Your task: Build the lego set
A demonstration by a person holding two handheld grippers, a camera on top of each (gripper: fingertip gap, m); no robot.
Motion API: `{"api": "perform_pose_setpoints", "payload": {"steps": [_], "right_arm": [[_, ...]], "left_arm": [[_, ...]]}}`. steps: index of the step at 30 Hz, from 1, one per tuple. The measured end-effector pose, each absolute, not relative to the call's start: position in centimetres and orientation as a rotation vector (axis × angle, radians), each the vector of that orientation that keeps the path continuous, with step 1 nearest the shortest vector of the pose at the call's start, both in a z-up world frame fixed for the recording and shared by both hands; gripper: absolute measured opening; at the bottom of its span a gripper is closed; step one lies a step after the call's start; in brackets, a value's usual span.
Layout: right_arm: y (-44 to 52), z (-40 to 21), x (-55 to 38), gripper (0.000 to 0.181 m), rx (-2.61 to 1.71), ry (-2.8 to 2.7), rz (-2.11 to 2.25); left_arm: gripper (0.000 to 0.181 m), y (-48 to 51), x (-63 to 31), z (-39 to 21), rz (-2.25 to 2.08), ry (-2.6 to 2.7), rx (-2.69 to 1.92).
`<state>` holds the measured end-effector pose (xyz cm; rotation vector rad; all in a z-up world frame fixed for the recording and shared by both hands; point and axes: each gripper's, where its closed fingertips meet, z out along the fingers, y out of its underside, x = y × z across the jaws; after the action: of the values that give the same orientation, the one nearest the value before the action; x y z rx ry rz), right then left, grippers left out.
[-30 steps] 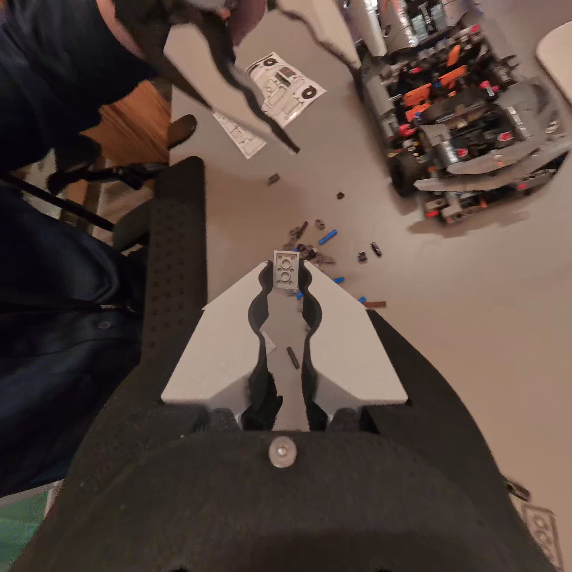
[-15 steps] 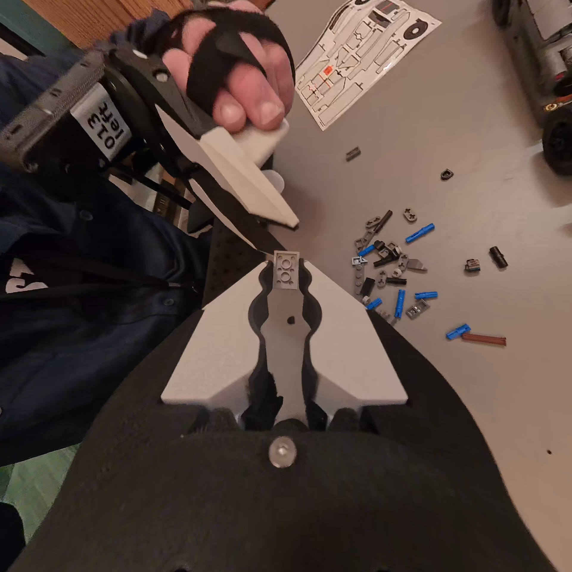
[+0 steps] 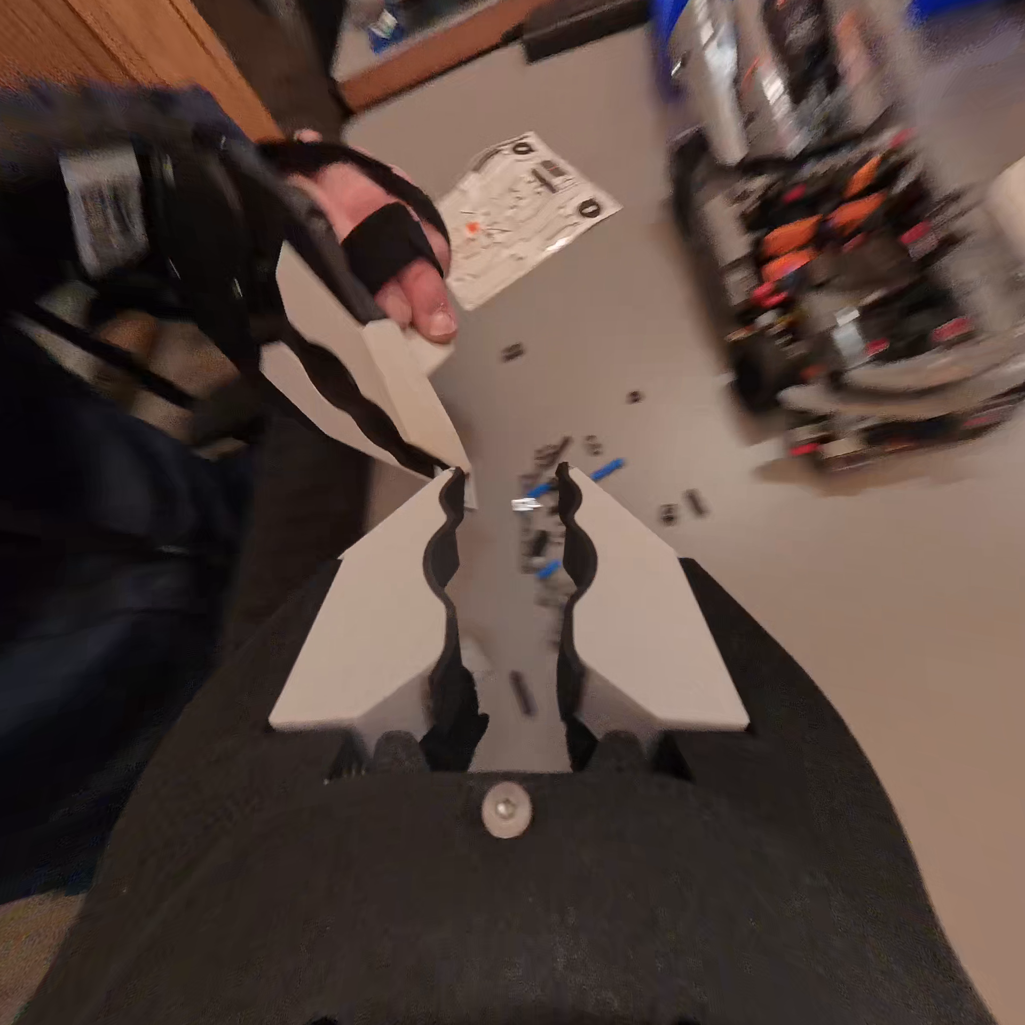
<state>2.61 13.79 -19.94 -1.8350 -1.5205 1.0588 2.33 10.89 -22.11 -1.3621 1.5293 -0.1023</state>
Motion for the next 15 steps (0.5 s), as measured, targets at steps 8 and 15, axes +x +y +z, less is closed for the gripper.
{"api": "perform_pose_setpoints", "payload": {"steps": [8, 15], "right_arm": [[13.2, -19.8, 1.7, 0.032, -1.267, -1.827, 0.220], [12.1, -21.3, 1.2, 0.027, -0.991, -1.979, -0.224]], "left_arm": [[0.002, 11.4, 1.5, -20.8, -0.785, 1.293, -1.709], [0.002, 11.0, 2.0, -21.2, -1.196, 1.163, -1.885]]}}
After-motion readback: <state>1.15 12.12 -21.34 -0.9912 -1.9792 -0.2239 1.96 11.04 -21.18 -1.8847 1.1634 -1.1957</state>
